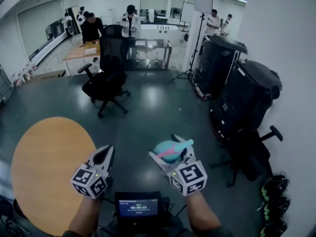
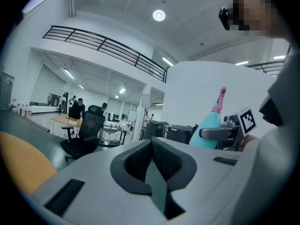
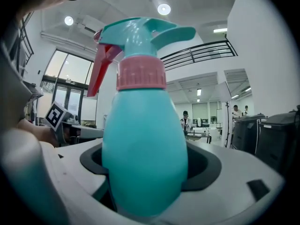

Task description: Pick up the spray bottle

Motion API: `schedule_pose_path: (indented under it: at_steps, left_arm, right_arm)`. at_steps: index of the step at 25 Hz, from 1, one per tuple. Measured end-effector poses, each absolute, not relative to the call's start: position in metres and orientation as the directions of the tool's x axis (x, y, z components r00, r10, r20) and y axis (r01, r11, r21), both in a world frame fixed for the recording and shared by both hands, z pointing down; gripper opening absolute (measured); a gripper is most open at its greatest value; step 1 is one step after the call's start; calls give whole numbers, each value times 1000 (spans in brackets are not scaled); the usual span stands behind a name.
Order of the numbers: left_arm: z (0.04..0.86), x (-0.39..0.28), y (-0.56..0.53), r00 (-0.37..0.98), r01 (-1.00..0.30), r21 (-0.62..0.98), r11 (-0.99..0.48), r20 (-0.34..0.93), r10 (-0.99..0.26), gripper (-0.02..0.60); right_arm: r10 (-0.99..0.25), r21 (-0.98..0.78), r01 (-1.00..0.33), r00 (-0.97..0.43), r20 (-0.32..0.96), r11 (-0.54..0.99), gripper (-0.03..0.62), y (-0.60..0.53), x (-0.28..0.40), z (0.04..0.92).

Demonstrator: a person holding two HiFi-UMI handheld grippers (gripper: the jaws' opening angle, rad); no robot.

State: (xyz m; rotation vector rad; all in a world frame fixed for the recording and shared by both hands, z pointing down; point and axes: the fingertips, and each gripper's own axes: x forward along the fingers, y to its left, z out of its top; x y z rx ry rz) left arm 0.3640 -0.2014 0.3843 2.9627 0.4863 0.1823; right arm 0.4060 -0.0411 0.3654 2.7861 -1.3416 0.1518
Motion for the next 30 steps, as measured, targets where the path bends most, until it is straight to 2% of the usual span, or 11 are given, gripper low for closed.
schedule_pose_path:
  at_steps: [6,17,30]
  left_arm:
    - [375,375,-180,909,398,128,-909,84,409,-5]
    - [366,386,-184,879,457,109,-883,95,466,-5]
    - [361,382,-204,880,450,127,-884,102,463,-5]
  right_arm:
    - [-722,5,-726,685,96,-688,426,-21,407,363]
    - [-649,-32,-651,750,127,-758,426,-18,415,358]
    - [-642,-3,-650,751,152,-760,424,-40,415,355]
